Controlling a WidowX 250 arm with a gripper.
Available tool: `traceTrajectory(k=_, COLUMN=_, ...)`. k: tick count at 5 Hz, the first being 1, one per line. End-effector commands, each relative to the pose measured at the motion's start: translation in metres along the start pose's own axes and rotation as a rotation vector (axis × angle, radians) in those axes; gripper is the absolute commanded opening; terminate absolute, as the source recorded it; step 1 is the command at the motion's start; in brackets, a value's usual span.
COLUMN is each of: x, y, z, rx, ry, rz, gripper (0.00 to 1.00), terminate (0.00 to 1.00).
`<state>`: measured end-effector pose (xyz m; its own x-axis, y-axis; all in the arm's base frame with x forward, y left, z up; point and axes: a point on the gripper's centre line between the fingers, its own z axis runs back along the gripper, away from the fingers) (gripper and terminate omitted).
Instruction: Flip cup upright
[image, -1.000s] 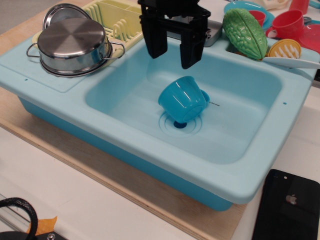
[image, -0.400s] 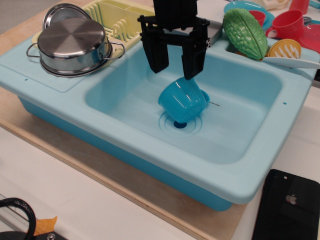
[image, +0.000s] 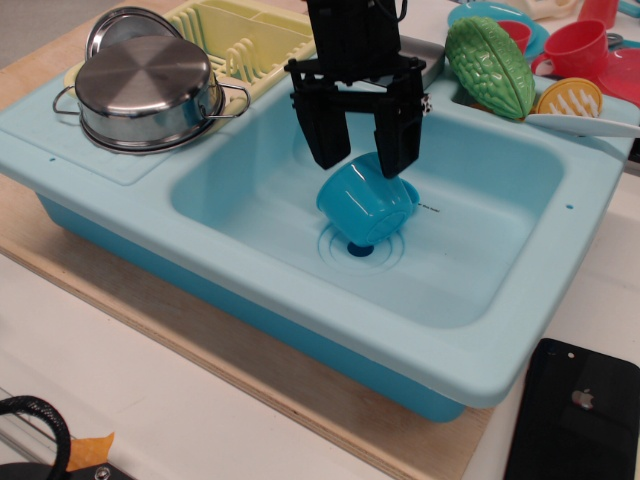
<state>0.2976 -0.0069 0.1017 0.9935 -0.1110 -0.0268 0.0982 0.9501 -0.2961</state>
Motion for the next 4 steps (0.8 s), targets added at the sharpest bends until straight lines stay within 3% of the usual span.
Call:
traceTrajectory(k=1, x=0.0012, y=-0.0054, z=-0.003, rx=-0.036, ry=-0.018, rz=0.005, gripper=1.0, terminate=0.0)
traceTrajectory(k=2, x=0.0045, y=-0.0092, z=-0.012, rx=-0.048, ry=-0.014, rz=0.001, gripper=0.0, terminate=0.0)
traceTrajectory(k=4, x=0.004, y=-0.0113, z=-0.0121, rx=-0.033, ry=-0.019, rz=-0.009, gripper=0.0, terminate=0.0)
